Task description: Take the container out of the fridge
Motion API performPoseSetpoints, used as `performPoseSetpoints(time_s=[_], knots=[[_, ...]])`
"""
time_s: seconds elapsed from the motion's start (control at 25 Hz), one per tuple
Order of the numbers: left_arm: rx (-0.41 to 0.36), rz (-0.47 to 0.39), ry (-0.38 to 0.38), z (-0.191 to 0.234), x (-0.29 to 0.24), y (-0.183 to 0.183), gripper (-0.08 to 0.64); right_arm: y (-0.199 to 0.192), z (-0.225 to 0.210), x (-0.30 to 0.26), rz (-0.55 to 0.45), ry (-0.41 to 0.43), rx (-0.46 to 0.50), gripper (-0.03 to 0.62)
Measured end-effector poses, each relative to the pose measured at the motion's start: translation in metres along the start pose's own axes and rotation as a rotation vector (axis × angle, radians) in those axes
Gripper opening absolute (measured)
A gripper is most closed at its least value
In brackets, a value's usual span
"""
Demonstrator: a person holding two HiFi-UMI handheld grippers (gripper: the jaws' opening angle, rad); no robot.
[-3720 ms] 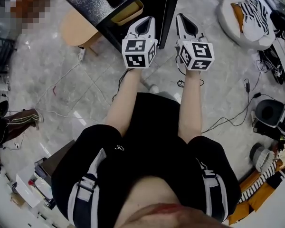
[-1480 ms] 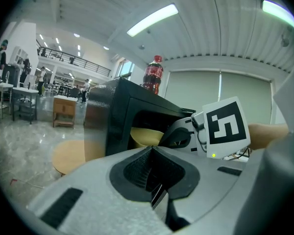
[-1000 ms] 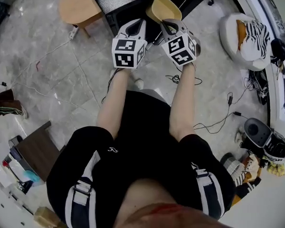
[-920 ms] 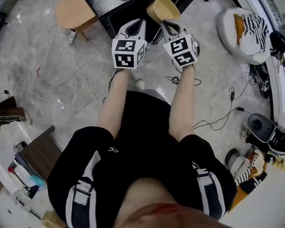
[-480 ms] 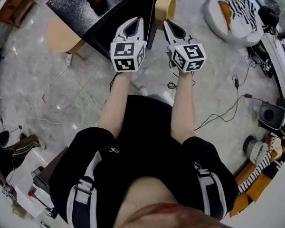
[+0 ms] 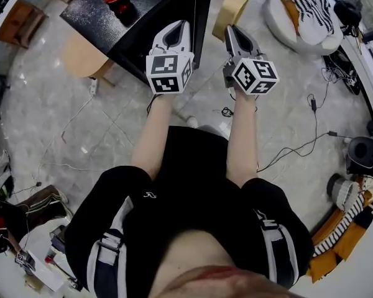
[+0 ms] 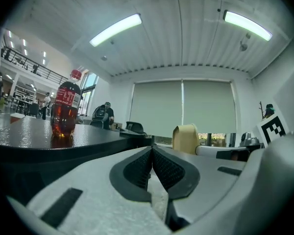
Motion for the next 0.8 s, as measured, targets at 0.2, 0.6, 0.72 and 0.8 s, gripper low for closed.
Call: performPoseSetpoints(time_s=[0.2, 0.6, 0.72, 0.8], knots=[[0.004, 0.0, 0.0, -0.002, 0.001, -0.003, 0.008, 0.001, -0.001, 0.004, -0.008, -0.007, 0.018, 0.014], [0.011, 0.001, -0.005, -0.012, 0.004, -0.005, 0.008, 0.005, -0.008, 0.017, -0.018, -0.022, 0.028, 0.014], [0.013, 0.002, -0.005, -0.013, 0.003, -0.005, 0.008, 0.006, -0.009, 0.017, -0.018, -0.022, 0.031, 0.014], [0.015, 0.002, -0.005, -0.013, 0.002, -0.005, 0.008, 0.006, -0.01, 0.017, -0.017, -0.021, 0.033, 0.014]])
Point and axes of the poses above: the fingertips, and each gripper's own axes: x backward along the fingers, z to its left, y out of its top, the point moved 5 cm from there along x, backward along the fingers, and after that the axes turned 12 degrees about -y, right-handed, at the moved point
